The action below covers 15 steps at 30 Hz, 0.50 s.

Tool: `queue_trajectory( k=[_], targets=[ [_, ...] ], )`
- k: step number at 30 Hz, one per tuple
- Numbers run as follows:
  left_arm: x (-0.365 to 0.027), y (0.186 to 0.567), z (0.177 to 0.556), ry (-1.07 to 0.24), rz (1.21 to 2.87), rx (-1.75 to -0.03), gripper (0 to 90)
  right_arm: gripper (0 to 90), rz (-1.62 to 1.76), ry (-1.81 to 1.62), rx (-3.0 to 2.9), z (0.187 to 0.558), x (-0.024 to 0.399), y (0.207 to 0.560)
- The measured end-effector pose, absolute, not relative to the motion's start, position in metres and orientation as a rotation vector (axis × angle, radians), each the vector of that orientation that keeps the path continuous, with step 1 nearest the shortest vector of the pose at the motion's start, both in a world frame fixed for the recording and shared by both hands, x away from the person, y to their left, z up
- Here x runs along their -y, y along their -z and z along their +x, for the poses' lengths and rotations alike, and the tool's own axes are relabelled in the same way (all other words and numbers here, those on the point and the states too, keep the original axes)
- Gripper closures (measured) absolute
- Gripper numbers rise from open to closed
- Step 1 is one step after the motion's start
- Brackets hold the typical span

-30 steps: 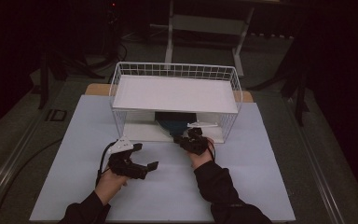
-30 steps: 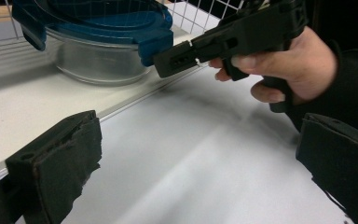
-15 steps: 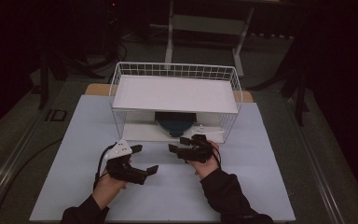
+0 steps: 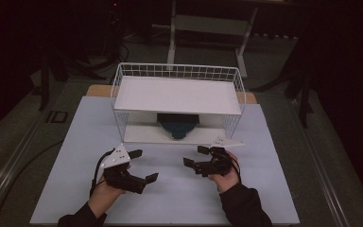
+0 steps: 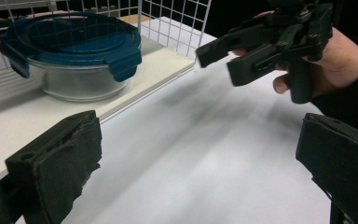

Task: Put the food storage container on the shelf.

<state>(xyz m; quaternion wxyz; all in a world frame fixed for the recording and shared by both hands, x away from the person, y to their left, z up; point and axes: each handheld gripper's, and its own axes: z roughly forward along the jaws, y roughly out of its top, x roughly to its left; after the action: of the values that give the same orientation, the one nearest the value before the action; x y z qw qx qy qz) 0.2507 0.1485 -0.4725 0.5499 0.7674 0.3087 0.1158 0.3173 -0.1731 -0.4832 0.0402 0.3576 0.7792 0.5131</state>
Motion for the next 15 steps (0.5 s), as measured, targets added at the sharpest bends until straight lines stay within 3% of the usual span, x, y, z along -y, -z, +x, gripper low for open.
queue_trajectory(
  k=[15],
  targets=[
    [-0.165,0.476,0.236,-0.284,1.82,-0.726,0.0,14.0,1.051,-1.499,-2.33,0.281,0.211,0.488]
  ],
)
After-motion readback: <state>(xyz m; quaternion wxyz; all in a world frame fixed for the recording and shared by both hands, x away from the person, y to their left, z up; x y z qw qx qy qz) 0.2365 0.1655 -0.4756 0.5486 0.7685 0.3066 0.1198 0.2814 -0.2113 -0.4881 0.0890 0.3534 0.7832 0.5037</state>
